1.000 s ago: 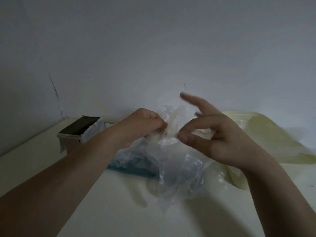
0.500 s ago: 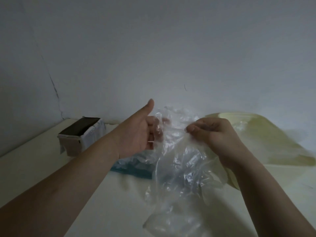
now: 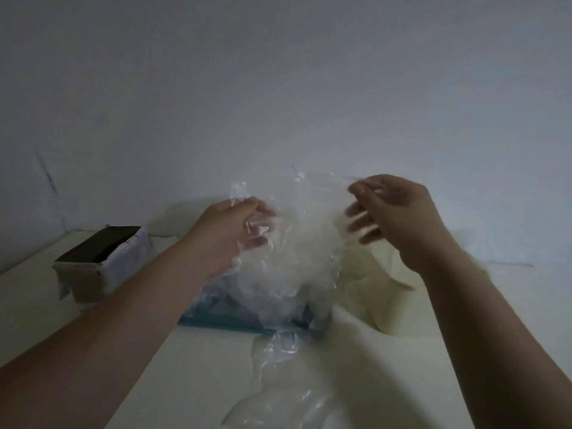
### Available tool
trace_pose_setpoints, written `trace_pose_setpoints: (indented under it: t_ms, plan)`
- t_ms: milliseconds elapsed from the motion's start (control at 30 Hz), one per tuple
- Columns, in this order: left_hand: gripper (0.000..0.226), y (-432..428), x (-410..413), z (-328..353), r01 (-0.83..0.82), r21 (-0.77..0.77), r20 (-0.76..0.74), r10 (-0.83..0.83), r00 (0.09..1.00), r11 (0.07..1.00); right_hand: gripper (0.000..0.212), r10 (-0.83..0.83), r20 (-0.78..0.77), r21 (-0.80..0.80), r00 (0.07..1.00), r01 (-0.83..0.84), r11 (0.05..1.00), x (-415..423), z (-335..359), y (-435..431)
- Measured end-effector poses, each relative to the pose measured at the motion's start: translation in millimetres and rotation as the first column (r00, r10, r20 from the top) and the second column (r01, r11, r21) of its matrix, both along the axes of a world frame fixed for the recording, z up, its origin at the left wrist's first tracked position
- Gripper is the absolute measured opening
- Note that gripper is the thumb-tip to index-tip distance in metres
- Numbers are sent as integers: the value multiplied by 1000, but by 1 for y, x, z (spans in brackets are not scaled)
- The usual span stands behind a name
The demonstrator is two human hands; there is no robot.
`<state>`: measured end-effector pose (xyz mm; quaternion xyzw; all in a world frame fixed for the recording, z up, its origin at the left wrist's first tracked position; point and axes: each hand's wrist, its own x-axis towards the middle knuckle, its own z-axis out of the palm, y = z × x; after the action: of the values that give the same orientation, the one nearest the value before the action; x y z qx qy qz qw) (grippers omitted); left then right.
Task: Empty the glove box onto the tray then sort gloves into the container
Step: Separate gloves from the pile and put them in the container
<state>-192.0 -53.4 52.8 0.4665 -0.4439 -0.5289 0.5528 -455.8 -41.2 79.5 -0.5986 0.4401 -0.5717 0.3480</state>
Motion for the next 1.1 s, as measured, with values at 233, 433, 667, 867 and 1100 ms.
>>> trace_pose_setpoints:
  t_ms: [233, 433, 667, 867, 1100]
  plan:
    - [20, -2, -38, 33, 77, -84, 84, -70, 994, 993, 12, -134, -606, -21, 784, 153, 988, -76, 28, -35]
    - [20, 8, -57, 61, 259, -142, 123, -243, 962, 955, 11, -196, -832, -58, 519, 271, 961, -89, -3, -78]
    - [19, -20, -109, 69, 423, -110, -42, -429, 902, 899, 33, -179, -851, 1, 493, 343, 939, -90, -13, -99]
    - [13, -71, -172, 34, 304, 60, 64, -307, 949, 951, 46, -140, -583, 189, 800, 301, 935, -125, 18, -103]
    - [20, -108, -211, 10, 151, 152, 239, -185, 953, 977, 35, -209, -573, 24, 792, 272, 962, -129, 45, -51]
